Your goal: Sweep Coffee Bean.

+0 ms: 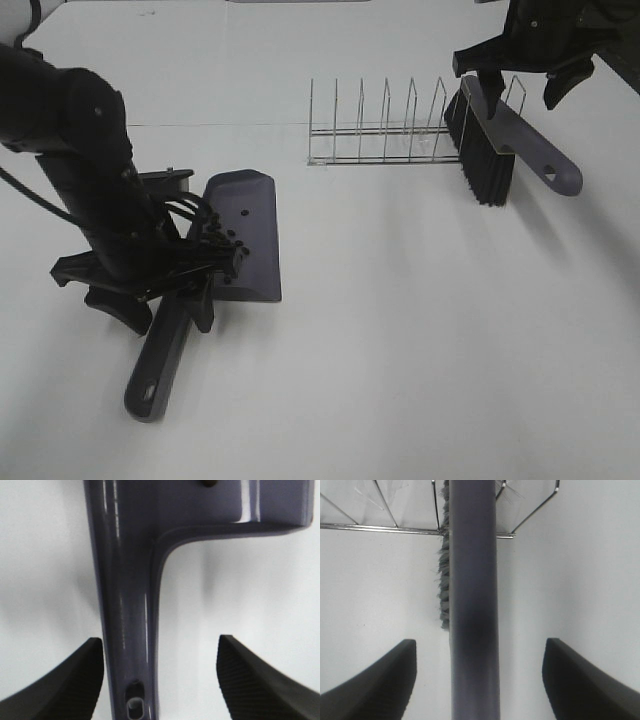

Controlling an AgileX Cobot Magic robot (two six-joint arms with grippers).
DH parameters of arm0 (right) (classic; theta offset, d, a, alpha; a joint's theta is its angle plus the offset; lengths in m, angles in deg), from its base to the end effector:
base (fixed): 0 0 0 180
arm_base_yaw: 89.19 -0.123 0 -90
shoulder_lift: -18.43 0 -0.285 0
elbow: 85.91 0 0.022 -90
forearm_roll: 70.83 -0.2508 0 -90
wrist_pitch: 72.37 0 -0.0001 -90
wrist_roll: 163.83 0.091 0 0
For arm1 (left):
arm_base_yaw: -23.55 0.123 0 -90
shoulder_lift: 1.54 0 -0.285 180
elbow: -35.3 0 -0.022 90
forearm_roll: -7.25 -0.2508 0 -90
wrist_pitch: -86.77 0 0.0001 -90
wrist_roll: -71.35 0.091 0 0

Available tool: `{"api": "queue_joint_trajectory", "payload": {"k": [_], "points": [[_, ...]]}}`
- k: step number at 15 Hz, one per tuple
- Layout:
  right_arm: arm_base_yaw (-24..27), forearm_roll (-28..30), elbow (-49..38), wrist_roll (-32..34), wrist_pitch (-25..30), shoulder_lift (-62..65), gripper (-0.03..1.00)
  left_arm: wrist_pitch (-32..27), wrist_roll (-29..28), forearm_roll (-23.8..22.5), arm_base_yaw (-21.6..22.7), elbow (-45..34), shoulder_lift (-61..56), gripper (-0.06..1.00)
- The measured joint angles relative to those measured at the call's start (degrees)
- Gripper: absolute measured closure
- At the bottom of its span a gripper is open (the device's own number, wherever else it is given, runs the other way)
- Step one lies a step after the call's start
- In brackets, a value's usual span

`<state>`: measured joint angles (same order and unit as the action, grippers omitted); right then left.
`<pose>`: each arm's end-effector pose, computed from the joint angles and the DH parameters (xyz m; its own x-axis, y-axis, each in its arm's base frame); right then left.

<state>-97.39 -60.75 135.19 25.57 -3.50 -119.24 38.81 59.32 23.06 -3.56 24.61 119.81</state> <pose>0.4825 0.0545 0.2213 -0.9618 -0.0390 -0.2710 -0.0032 0.9913 -0.1314 0.3039 -0.1763 0.1257 -0.9947 0.0835 0.0606 0.0703 0.9785 -0.1940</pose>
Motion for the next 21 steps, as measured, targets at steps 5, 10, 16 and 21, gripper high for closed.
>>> {"api": "queue_joint_trajectory", "payload": {"k": [5, 10, 16, 21], "points": [[0.0, -1.78, -2.12, -1.72, 0.8, 6.07, 0.31, -8.25, -0.4, -4.53, 0.0, 3.78, -9.11, 0.34], [0.0, -3.27, -19.42, -3.32, 0.74, 17.76, 0.31, -20.8, -3.72, -14.67, 0.0, 2.86, -23.49, 0.34], [0.0, -4.41, -45.44, -4.01, 0.92, 41.48, 0.31, -21.77, -5.39, -17.82, 0.0, -9.63, -49.5, 0.34], [0.0, -6.53, -62.4, -4.01, 0.97, 63.77, 0.31, -21.94, -5.56, -17.88, 0.0, -22.98, -73.17, 0.34]]}}
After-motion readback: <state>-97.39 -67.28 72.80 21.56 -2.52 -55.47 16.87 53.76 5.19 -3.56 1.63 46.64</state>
